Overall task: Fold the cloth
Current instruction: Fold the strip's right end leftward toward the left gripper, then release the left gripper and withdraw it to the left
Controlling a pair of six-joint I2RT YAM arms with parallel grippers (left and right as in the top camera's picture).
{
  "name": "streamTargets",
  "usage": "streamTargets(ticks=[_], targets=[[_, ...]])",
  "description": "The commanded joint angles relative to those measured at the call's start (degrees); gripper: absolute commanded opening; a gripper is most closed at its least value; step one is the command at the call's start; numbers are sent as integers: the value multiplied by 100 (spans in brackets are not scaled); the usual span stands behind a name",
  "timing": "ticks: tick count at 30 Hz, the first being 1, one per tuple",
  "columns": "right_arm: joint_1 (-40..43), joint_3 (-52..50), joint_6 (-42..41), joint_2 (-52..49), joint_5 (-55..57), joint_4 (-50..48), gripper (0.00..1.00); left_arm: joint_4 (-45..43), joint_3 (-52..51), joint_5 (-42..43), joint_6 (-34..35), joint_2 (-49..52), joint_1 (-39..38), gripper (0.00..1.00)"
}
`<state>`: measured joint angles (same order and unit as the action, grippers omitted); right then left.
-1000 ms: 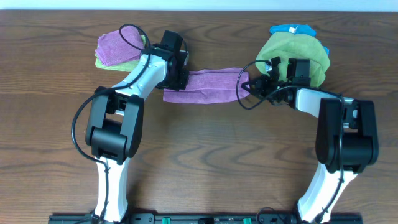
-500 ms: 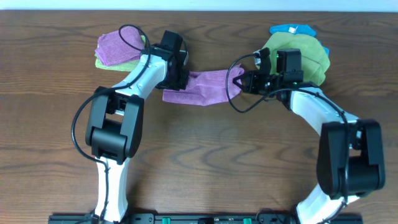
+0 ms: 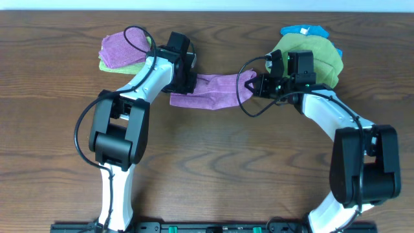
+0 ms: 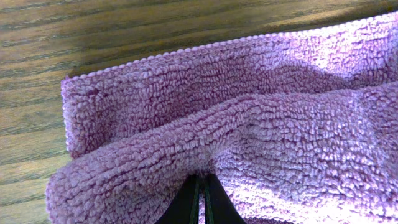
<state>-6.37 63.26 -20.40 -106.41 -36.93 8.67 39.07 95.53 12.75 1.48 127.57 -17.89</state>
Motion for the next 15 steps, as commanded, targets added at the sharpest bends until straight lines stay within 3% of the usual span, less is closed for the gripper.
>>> streamTargets(ticks=[1, 11, 15], targets=[[-74, 186, 122, 87, 105, 42, 1, -55, -42, 83, 17, -463, -9, 6], [-291, 391, 275, 87, 282, 326, 2, -74, -42, 363, 22, -1189, -9, 6], [-518, 791, 566, 87, 669, 874, 2, 15, -42, 511, 24, -1231, -9, 6]])
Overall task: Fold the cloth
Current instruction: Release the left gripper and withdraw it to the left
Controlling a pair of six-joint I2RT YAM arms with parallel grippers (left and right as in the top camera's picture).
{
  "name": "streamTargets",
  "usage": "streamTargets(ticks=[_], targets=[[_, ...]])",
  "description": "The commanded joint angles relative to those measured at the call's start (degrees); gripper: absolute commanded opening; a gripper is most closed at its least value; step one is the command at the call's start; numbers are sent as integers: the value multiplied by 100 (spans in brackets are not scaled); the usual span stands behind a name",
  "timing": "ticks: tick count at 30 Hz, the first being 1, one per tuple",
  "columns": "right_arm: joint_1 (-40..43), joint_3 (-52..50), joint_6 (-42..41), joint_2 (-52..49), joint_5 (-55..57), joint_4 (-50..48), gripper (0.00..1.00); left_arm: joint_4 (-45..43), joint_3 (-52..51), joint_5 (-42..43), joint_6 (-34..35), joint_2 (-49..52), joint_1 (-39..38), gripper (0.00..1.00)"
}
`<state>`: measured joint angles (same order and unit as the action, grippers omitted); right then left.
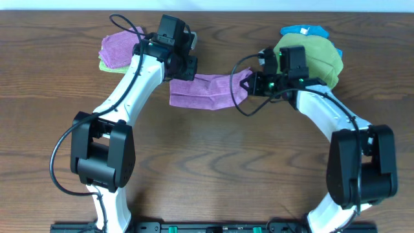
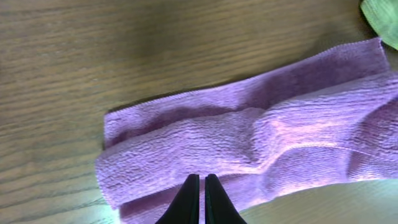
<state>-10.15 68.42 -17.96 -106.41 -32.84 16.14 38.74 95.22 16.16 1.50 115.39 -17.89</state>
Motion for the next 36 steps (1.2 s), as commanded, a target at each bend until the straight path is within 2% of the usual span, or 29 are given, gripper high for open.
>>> streamTargets(ticks=[1, 8, 17, 20, 26, 36], targets=[[-201, 391, 400, 87, 352, 275, 2, 68, -11, 173, 22, -13, -9, 6], [-448, 625, 518, 87, 483, 485, 2, 20, -11, -26, 13, -361, 74, 6], [-833, 625, 520, 87, 824, 485, 2, 503, -157, -149, -70, -1759, 831, 6], [-892, 625, 518, 87, 866, 459, 1, 339, -743, -98, -68, -2430, 1106, 6], [-1117, 625, 566, 85, 973, 203, 1, -223, -2616, 105, -66, -4006, 1528, 6], [-1604, 625, 592, -50, 1106, -28, 2, -74, -3689, 319, 2, -5383, 1624, 6]])
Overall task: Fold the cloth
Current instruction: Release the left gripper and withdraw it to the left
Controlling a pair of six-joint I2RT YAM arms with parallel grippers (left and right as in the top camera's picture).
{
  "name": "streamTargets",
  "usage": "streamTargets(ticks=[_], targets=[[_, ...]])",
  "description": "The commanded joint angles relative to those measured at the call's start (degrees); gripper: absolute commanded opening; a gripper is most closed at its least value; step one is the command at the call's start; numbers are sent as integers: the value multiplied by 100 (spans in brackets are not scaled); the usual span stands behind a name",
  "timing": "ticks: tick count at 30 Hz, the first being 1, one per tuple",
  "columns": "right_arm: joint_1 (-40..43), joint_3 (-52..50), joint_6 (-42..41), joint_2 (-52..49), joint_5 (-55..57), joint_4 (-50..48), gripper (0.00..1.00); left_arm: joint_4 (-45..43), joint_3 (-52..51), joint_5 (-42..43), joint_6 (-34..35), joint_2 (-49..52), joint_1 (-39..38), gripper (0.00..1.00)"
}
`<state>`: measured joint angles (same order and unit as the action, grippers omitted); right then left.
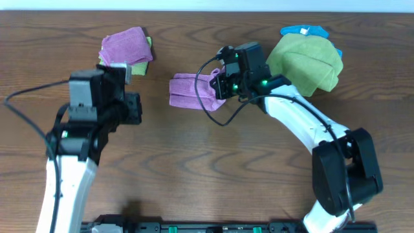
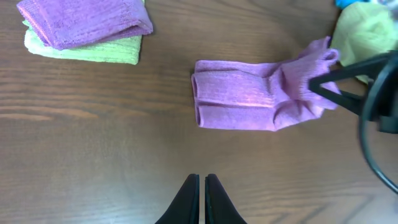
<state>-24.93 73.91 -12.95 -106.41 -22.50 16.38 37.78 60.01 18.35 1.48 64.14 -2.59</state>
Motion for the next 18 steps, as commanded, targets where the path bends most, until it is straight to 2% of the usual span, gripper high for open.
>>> streamTargets(ticks=[1, 9, 18], targets=[[-162, 79, 87, -76, 68, -83, 2, 26, -269, 105, 4, -352, 173, 6], [-442, 83, 83, -354, 24, -286, 2, 42, -975, 1021, 17, -680, 1060, 6], [-730, 120, -33, -778, -107, -723, 2, 66, -1110, 1156, -28, -684, 1158, 6]])
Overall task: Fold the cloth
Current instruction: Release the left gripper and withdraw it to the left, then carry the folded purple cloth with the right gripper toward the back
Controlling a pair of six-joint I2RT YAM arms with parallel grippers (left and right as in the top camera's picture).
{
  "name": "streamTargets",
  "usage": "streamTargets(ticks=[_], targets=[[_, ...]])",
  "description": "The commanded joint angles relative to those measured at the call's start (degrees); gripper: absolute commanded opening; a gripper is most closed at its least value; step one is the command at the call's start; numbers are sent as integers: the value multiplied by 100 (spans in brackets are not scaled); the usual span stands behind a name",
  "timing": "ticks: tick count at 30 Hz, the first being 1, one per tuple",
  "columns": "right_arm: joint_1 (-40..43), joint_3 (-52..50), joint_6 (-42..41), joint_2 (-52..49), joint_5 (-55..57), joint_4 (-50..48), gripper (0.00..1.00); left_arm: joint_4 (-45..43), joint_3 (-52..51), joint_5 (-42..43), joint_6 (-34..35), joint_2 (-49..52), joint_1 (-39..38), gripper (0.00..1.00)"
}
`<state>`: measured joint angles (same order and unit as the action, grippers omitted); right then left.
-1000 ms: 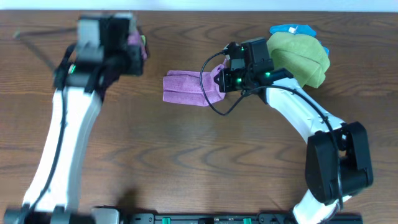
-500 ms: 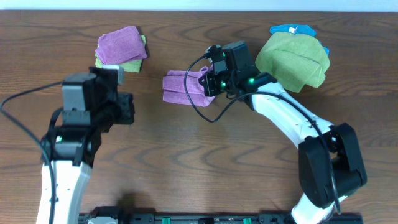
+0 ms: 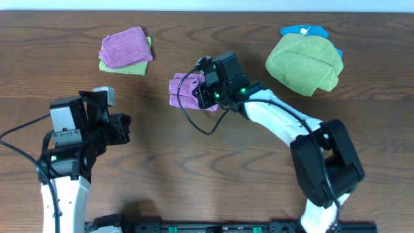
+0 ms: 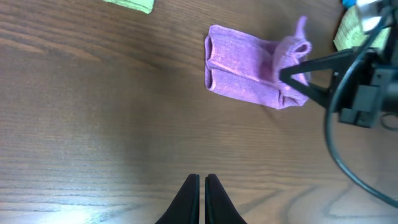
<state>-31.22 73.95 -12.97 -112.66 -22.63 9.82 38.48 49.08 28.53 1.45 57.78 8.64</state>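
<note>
The purple cloth lies bunched and doubled over at the middle back of the table; in the left wrist view the purple cloth shows two folded rolls at its left end. My right gripper is shut on the cloth's right end, held over the cloth's right part, and the right gripper shows as a black point with a raised tuft of cloth above it. My left gripper hovers over bare wood at the near left, well away from the cloth. The left gripper is shut and holds nothing.
A folded purple cloth on a green one sits at the back left. A heaped green cloth lies at the back right with a blue cloth behind it. The right arm's cable loops over the wood in front of the purple cloth.
My right gripper has moved further left with the cloth's right end, so the cloth is shorter and more bunched. My left arm has drawn back toward the near left edge.
At first both grippers were at the ends of a long purple strip, left at its left end. Then the left gripper was raised above it, shut and empty. Later the left arm stood far off left while the right end was over the cloth's middle, now further left.
</note>
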Motion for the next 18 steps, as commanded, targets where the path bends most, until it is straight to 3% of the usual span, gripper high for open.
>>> streamTargets(ticks=[1, 18], targets=[[-122, 129, -35, -168, -136, -127, 1, 7, -17, 140, -48, -48, 35, 6], [-286, 852, -245, -719, -474, -385, 1, 48, -17, 153, -170, -48, 35, 6]])
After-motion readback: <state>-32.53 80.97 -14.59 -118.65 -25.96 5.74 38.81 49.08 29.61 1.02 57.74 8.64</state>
